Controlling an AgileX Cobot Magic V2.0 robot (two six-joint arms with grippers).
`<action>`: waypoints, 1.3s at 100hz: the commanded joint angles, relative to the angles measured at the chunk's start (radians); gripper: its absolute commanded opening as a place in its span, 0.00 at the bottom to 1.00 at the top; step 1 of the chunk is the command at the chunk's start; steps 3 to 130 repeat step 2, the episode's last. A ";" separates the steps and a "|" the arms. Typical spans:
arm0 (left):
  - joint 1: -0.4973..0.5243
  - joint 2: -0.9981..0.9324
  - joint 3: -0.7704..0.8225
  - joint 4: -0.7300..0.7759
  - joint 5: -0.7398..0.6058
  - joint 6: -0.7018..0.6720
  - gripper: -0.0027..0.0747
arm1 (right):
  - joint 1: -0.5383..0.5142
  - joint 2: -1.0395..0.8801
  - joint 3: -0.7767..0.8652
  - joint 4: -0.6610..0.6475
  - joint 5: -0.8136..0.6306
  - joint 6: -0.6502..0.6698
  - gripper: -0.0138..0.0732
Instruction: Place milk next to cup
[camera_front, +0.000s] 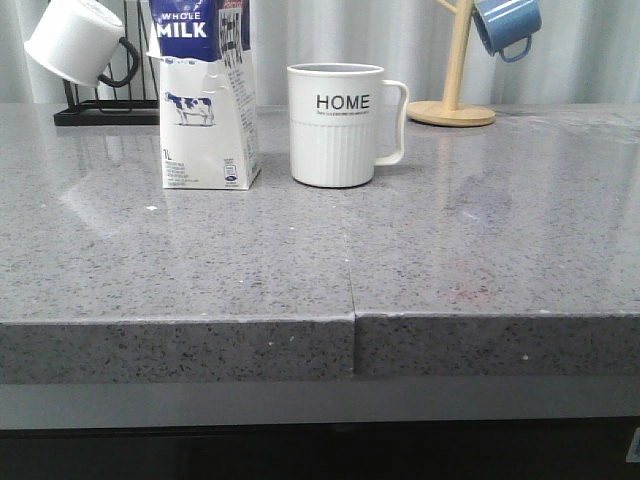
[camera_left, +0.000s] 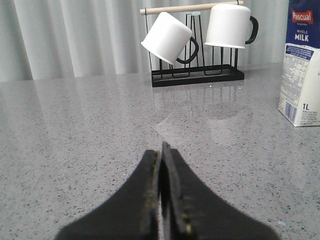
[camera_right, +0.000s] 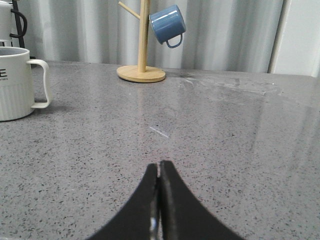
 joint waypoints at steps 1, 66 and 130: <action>0.003 -0.032 0.052 0.000 -0.086 -0.003 0.01 | 0.000 -0.019 -0.021 0.001 -0.070 -0.009 0.02; 0.003 -0.032 0.052 0.000 -0.086 -0.003 0.01 | 0.000 -0.019 -0.021 0.001 -0.070 -0.009 0.02; 0.003 -0.032 0.052 0.000 -0.086 -0.003 0.01 | 0.000 -0.019 -0.021 0.001 -0.070 -0.009 0.02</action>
